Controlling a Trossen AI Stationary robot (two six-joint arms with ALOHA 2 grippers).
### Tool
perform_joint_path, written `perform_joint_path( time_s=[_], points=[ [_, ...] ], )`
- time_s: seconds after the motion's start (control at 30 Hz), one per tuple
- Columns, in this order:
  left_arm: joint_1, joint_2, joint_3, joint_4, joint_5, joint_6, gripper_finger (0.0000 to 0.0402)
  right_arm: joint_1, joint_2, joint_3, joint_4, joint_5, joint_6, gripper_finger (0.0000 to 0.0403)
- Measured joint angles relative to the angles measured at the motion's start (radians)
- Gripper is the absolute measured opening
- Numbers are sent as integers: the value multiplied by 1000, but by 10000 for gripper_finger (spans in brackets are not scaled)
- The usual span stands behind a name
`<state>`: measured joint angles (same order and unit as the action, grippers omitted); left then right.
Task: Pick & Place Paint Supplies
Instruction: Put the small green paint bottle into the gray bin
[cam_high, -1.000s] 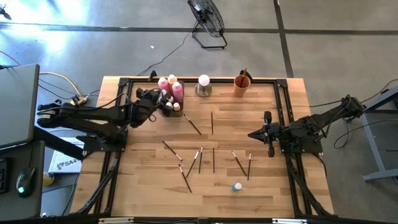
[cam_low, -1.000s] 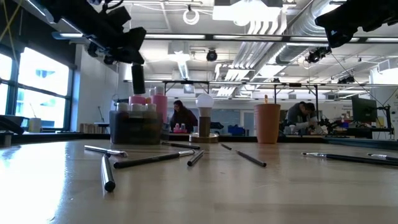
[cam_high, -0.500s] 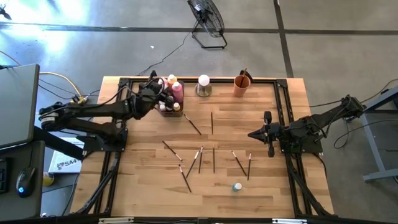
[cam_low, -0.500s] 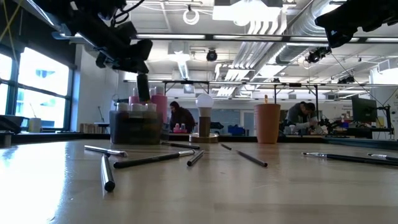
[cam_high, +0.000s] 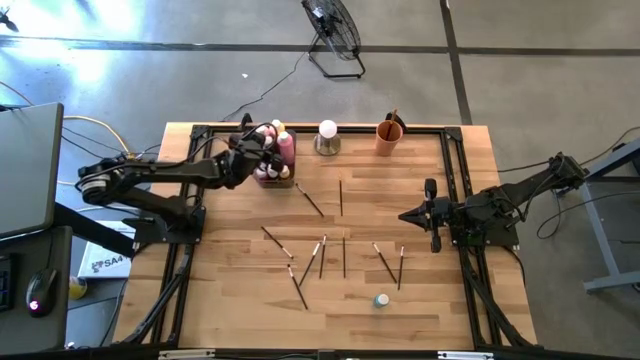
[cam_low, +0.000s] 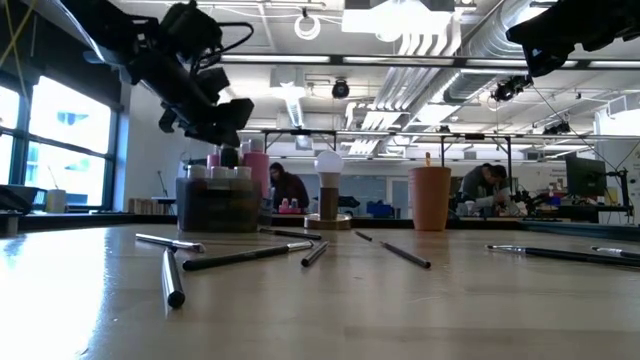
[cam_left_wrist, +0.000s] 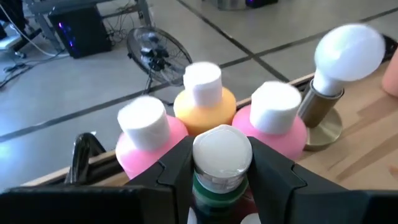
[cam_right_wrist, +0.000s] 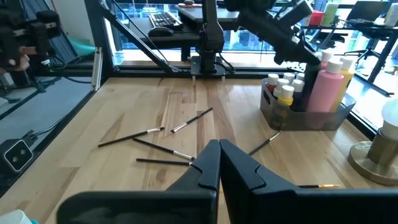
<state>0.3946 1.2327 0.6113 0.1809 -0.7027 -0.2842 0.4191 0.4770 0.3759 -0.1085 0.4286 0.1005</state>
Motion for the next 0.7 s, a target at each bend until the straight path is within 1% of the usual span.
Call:
perform_joint_path(
  time_s=[0.13, 0.33, 0.6, 0.7],
  points=[
    [14, 40, 0, 1, 9, -13, 123, 0, 0, 0, 0, 0, 0, 2],
    [58, 90, 0, 4, 75, -61, 123, 0, 0, 0, 0, 0, 0, 2],
    [99, 140, 0, 8, 147, -85, 123, 0, 0, 0, 0, 0, 0, 2],
    [105, 150, 3, 13, 155, -99, 124, 0, 0, 0, -1, 0, 0, 2]
  ],
)
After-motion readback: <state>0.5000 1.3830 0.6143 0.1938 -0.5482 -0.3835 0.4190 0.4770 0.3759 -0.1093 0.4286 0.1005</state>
